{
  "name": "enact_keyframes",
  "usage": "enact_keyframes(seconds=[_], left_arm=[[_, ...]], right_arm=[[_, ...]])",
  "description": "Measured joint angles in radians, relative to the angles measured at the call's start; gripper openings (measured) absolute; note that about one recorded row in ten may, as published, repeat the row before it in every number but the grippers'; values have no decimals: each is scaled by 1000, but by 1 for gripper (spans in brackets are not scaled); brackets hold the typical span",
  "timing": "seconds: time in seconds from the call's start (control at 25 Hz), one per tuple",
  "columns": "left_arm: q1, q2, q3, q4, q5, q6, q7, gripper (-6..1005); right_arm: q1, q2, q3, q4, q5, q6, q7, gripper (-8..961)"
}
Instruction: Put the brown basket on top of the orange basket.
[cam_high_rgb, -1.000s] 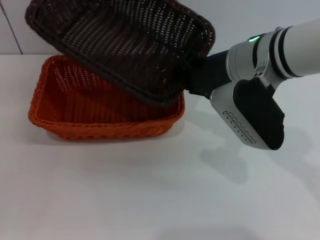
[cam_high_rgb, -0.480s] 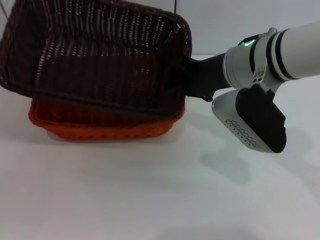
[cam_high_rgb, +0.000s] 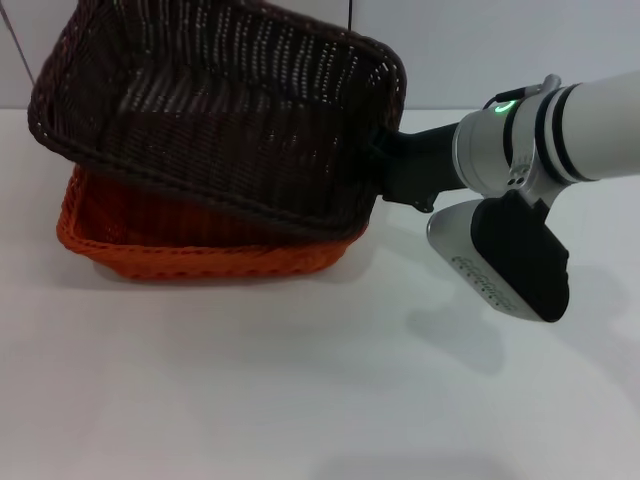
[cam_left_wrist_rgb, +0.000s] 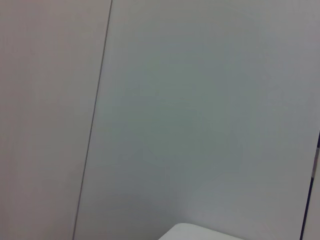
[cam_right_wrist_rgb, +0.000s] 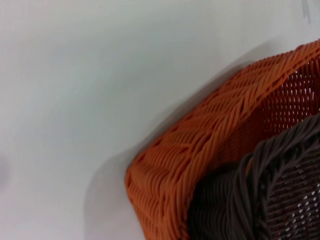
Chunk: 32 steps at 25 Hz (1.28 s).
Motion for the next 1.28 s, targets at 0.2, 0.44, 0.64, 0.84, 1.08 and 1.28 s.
enact_keyframes(seconds=[0.2, 0.44, 0.64, 0.84, 1.08, 1.28], left_arm=[[-6, 0, -1, -6, 0, -14, 0, 779], [-11, 0, -4, 0, 0, -20, 0, 779], [-12, 3, -5, -1, 0, -30, 0, 779], [-15, 6, -8, -5, 0, -40, 0, 779], [-24, 8, -8, 2, 0, -43, 0, 779], [-24, 8, -8, 2, 0, -43, 0, 779]], right_arm=[[-16, -1, -26, -16, -6, 16, 28, 307], [-52, -3, -37, -71, -9, 7, 31, 412], [-99, -1, -29, -145, -16, -7, 28, 523], [-159, 6, -13, -243, -43, -57, 31, 568], [-242, 11, -4, -372, -46, -142, 44, 577], [-310, 10, 3, -440, 6, -139, 91, 577]])
